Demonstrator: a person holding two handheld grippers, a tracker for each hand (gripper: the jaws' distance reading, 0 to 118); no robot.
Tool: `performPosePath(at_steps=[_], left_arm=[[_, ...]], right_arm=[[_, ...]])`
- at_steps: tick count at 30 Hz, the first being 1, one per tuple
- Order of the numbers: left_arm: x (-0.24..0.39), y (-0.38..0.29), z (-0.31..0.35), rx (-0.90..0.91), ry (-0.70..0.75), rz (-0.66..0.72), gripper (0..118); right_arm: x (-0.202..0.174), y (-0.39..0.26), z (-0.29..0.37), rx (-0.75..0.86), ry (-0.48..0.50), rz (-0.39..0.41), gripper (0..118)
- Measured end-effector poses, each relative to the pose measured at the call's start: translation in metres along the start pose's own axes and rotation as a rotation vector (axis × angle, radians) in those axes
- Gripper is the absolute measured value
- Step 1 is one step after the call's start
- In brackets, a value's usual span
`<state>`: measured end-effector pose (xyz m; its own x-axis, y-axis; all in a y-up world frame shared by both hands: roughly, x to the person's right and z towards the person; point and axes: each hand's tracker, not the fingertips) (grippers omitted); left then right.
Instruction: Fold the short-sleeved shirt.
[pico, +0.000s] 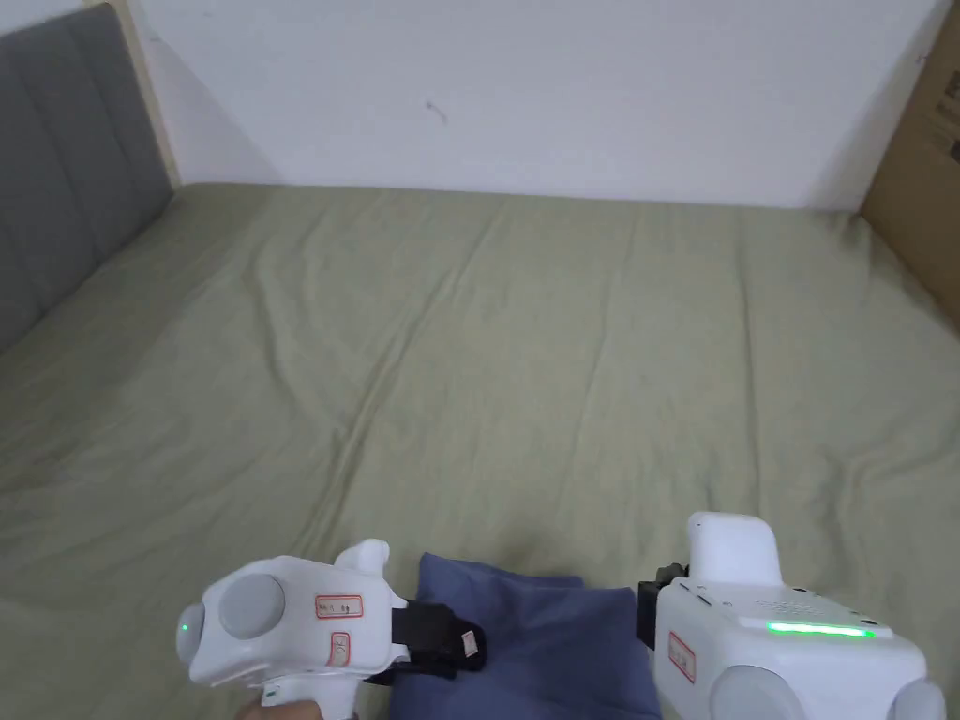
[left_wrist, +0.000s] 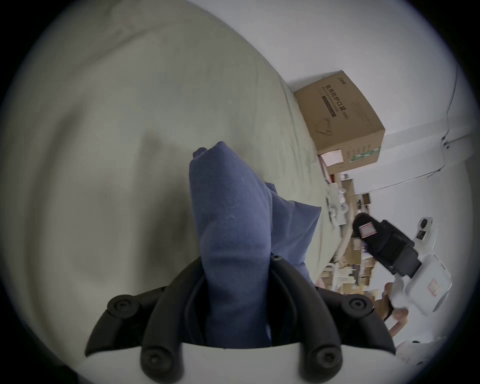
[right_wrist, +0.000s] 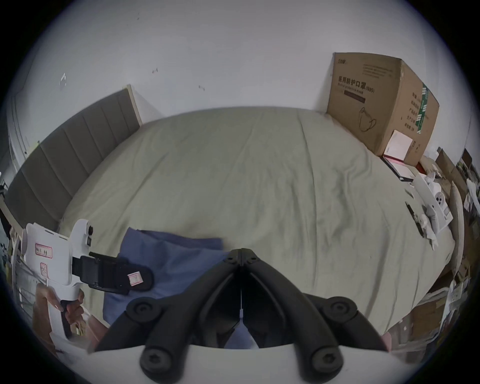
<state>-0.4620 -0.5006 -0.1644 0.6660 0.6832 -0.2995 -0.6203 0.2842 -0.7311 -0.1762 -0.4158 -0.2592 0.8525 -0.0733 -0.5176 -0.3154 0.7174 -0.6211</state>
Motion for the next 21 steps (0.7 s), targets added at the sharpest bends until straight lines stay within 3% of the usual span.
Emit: performPosePath(at_steps=[2, 7, 13, 18, 19, 21], left_arm=[[-0.013, 0.010, 0.027, 0.023, 0.089, -0.040, 26], [-0.052, 0.037, 0.092, 0.036, 0.357, -0.081, 26], [-0.100, 0.077, 0.153, -0.001, 0.868, -0.176, 25], [-0.149, 0.096, 0.173, -0.004, 1.157, -0.225, 26], [-0.155, 0.097, 0.173, -0.013, 1.208, -0.234, 37], [-0.162, 0.098, 0.168, -0.036, 1.342, -0.286, 79]], right_arm=[[-0.007, 0.001, 0.005, 0.018, 0.013, -0.028, 0], [-0.021, -0.004, 0.005, 0.009, 0.025, -0.002, 0], [-0.032, -0.008, -0.004, -0.033, 0.043, 0.009, 0], [-0.042, -0.010, -0.011, -0.056, 0.043, 0.045, 0], [-0.044, -0.011, -0.012, -0.060, 0.046, 0.046, 0], [-0.047, -0.011, -0.014, -0.071, 0.054, 0.054, 0]])
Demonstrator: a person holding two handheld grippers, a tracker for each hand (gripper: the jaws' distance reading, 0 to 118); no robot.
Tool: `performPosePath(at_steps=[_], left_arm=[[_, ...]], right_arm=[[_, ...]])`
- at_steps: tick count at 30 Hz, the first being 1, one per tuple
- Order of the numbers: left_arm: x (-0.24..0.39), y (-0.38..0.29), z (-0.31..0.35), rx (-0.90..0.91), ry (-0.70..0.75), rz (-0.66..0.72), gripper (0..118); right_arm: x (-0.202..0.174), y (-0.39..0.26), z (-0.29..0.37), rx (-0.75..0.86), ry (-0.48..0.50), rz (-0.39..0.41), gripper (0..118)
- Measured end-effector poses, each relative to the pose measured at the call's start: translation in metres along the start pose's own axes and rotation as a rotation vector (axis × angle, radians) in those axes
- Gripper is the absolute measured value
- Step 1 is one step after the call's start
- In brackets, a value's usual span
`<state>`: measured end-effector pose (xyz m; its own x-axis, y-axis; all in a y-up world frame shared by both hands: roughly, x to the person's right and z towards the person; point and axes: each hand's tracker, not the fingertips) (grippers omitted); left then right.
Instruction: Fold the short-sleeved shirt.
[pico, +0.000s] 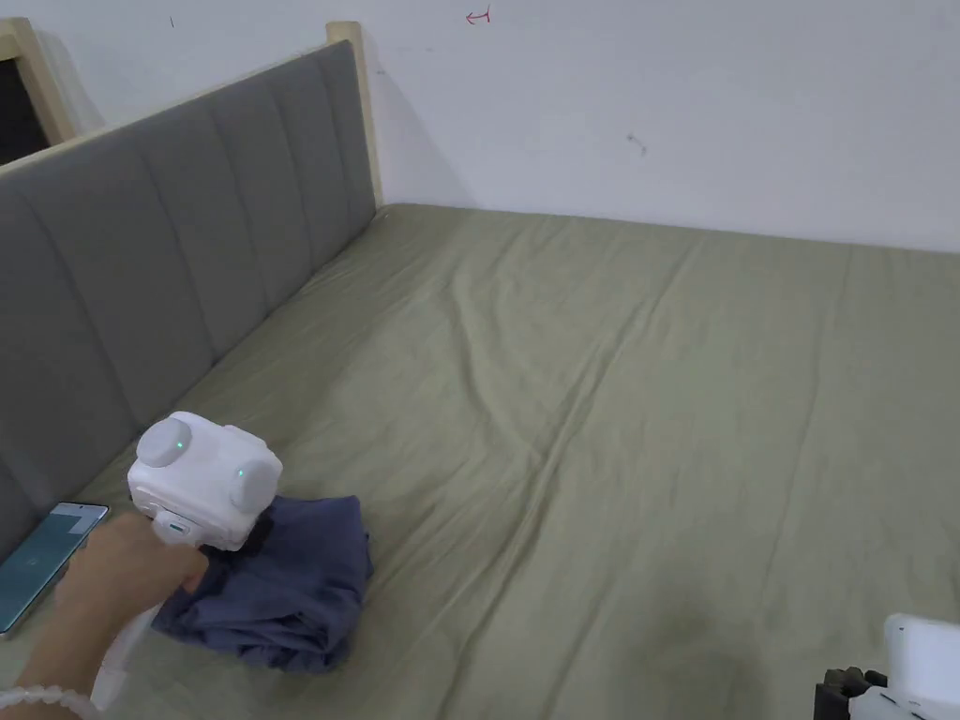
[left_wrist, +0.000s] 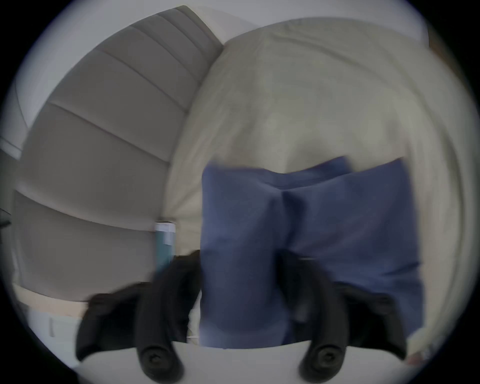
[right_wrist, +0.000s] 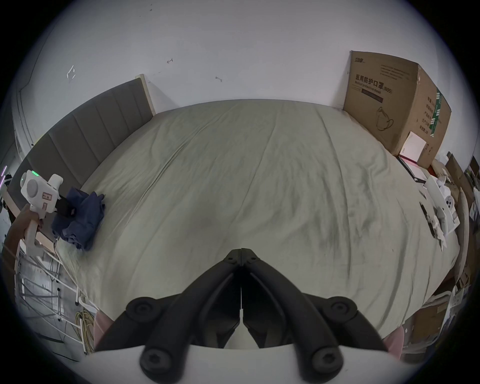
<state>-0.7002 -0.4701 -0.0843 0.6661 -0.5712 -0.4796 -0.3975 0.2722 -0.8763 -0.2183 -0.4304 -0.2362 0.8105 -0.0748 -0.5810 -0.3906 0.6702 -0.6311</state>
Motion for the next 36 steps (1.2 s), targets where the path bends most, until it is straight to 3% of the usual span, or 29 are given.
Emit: performPosePath(at_steps=[1, 2, 6, 7, 8, 9, 10, 17, 24, 28, 33, 36], left_arm=[[0.000, -0.001, -0.004, 0.011, 0.041, -0.020, 102], [-0.001, -0.001, -0.004, 0.023, 0.038, 0.005, 111], [-0.011, -0.007, 0.014, 0.053, -0.140, 0.215, 110], [-0.011, -0.009, 0.021, 0.059, -0.189, 0.238, 98], [-0.009, -0.010, 0.031, 0.055, -0.242, 0.264, 70], [-0.006, -0.011, 0.044, 0.098, -0.282, 0.276, 27], [-0.002, -0.013, 0.056, 0.135, -0.320, 0.292, 0], [0.052, -0.033, 0.169, 0.328, -0.444, 0.324, 0], [0.120, -0.066, 0.290, 0.632, -0.433, 0.391, 0], [0.164, -0.086, 0.346, 0.809, -0.433, 0.457, 0], [0.209, -0.094, 0.386, 0.949, -0.435, 0.406, 0], [0.212, -0.102, 0.405, 1.029, -0.394, 0.448, 0]], right_arm=[[-0.002, 0.000, 0.000, -0.003, 0.001, 0.008, 0], [-0.003, -0.001, -0.001, -0.002, -0.001, 0.012, 0], [-0.002, -0.002, -0.002, -0.017, 0.007, 0.007, 0], [-0.001, -0.002, -0.002, -0.017, 0.010, 0.005, 0], [0.000, -0.002, 0.000, -0.015, 0.009, 0.004, 0], [0.001, -0.002, 0.002, -0.011, 0.008, 0.007, 0], [0.002, -0.002, 0.004, -0.005, 0.006, 0.009, 0], [0.025, 0.001, 0.024, 0.059, -0.010, -0.039, 0], [0.060, 0.008, 0.067, 0.226, -0.091, -0.079, 0], [0.074, 0.015, 0.098, 0.364, -0.185, -0.067, 0], [0.073, 0.021, 0.123, 0.490, -0.237, 0.005, 0], [0.077, 0.019, 0.143, 0.569, -0.260, -0.005, 0]])
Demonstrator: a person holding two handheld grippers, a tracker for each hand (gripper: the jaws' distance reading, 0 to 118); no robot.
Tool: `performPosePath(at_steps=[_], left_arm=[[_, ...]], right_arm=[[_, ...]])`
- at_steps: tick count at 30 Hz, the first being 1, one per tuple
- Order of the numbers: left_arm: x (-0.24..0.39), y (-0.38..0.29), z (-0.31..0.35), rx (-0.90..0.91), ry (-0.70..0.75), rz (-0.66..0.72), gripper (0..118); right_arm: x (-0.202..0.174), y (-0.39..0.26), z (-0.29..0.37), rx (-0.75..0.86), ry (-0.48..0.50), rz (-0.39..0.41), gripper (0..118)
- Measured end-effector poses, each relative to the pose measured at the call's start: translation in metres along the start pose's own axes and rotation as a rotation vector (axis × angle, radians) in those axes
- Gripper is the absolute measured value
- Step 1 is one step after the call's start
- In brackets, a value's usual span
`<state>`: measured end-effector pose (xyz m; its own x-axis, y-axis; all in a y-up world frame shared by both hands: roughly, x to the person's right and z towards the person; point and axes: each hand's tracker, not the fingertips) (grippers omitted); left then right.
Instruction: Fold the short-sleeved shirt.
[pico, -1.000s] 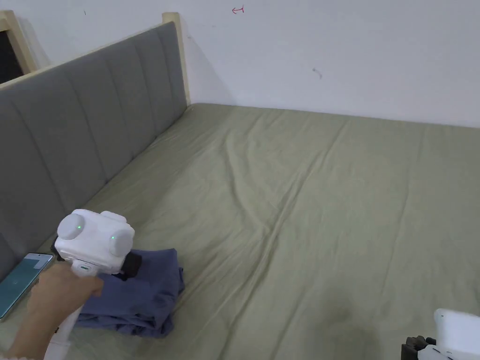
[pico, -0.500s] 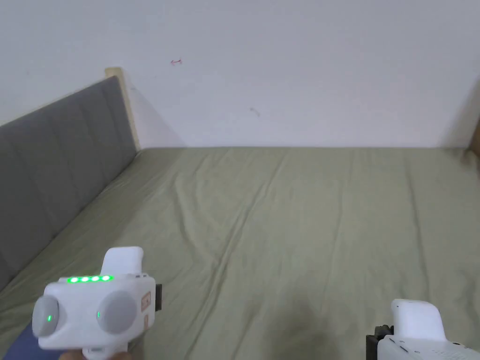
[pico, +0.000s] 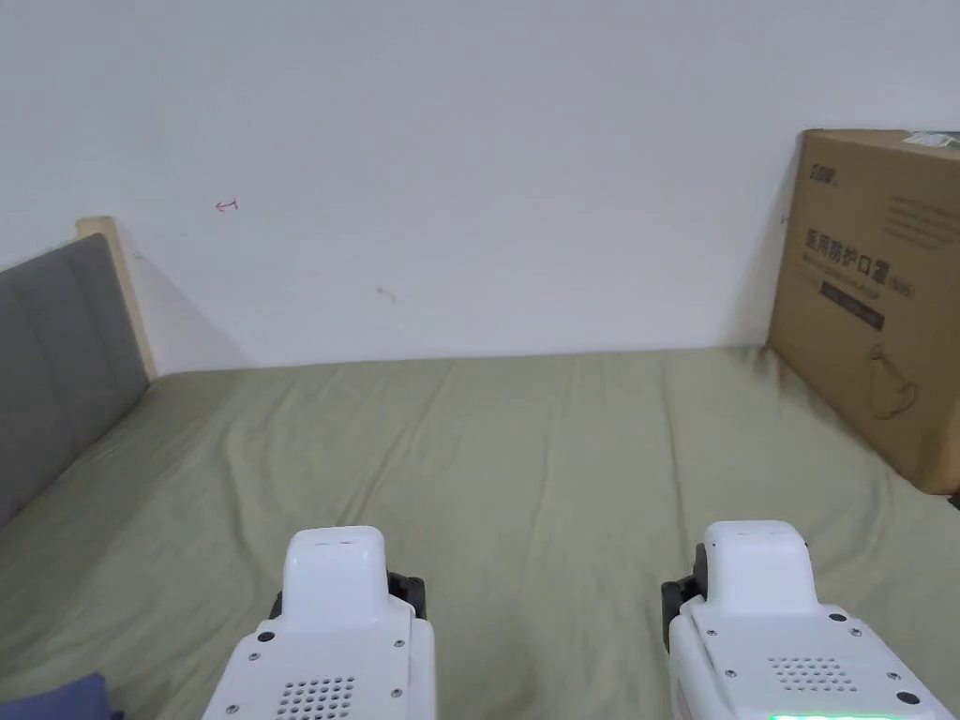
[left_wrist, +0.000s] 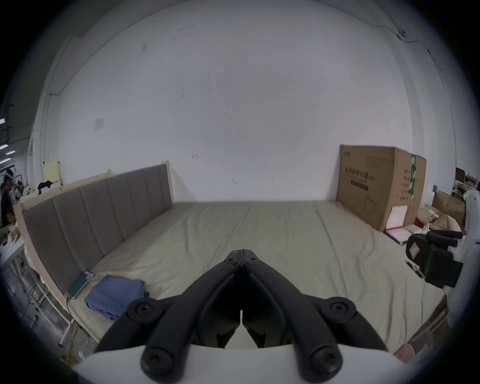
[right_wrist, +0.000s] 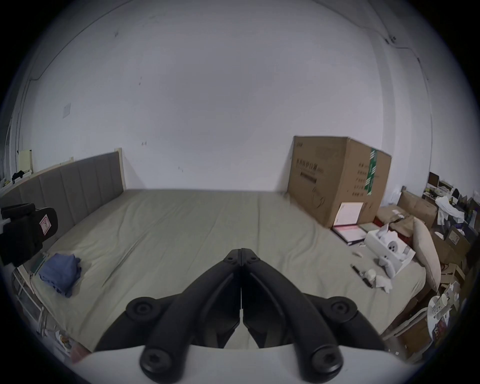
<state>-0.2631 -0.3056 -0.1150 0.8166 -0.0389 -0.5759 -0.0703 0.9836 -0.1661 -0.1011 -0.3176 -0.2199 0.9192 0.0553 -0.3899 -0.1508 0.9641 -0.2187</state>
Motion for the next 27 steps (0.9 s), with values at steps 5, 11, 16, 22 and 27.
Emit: performPosePath(at_steps=[5, 11, 16, 22, 27], left_arm=[[0.001, 0.014, 0.020, 0.107, -0.006, -0.057, 0], [-0.003, 0.025, 0.029, 0.128, 0.010, -0.064, 0], [-0.008, 0.024, 0.023, 0.099, -0.035, -0.041, 0], [-0.002, 0.021, 0.013, 0.033, -0.079, -0.061, 118], [0.001, 0.012, 0.009, 0.042, -0.073, -0.089, 118]], right_arm=[[0.008, 0.014, 0.017, 0.080, -0.011, 0.001, 0], [0.011, 0.021, 0.026, 0.133, -0.006, -0.005, 0], [0.010, 0.019, 0.020, 0.109, 0.029, -0.010, 1], [0.009, 0.015, 0.011, 0.061, 0.071, -0.028, 88], [0.003, 0.016, 0.002, 0.034, 0.036, 0.020, 106]])
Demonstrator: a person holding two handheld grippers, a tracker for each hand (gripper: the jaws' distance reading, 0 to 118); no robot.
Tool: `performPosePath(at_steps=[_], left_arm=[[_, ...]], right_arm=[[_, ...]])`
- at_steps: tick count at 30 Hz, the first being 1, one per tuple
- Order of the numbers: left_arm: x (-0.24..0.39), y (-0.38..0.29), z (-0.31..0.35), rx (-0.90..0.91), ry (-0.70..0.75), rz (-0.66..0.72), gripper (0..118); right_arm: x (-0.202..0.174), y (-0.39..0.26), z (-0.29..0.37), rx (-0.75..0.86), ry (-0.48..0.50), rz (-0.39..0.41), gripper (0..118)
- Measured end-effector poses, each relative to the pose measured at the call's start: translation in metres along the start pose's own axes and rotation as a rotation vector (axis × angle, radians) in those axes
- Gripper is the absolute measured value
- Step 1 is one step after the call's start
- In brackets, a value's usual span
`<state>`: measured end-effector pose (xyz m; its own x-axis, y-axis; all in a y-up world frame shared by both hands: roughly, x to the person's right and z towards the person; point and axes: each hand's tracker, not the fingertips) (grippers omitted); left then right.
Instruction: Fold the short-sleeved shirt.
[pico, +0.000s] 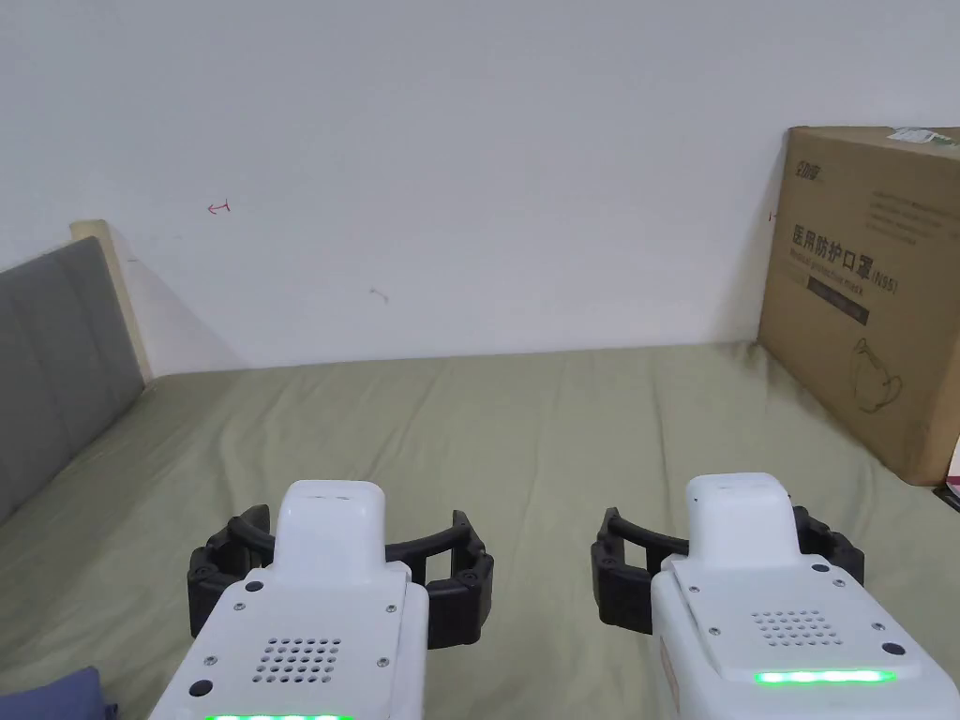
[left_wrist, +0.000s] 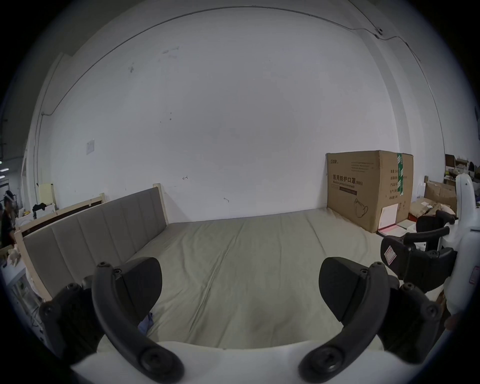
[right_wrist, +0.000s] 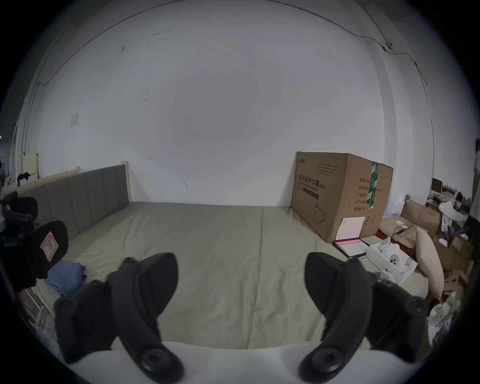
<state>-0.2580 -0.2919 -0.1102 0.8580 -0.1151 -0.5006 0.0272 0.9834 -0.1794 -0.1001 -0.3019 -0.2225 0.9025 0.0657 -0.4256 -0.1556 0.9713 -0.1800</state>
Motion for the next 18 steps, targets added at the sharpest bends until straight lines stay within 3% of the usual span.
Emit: performPosePath(at_steps=[1, 9, 13, 18], left_arm=[[-0.001, -0.001, -0.001, -0.009, -0.008, 0.002, 118], [-0.009, 0.010, -0.011, -0.063, -0.005, 0.110, 118], [-0.002, 0.011, -0.018, -0.069, 0.060, 0.024, 118], [0.004, 0.011, -0.017, -0.039, 0.078, 0.018, 118]], right_arm=[[0.000, -0.001, -0.002, -0.002, -0.001, 0.002, 111], [0.001, 0.000, -0.005, -0.006, 0.017, -0.014, 111], [-0.002, 0.001, -0.006, -0.001, 0.019, -0.001, 111], [-0.004, 0.001, -0.008, -0.003, 0.030, 0.002, 111]])
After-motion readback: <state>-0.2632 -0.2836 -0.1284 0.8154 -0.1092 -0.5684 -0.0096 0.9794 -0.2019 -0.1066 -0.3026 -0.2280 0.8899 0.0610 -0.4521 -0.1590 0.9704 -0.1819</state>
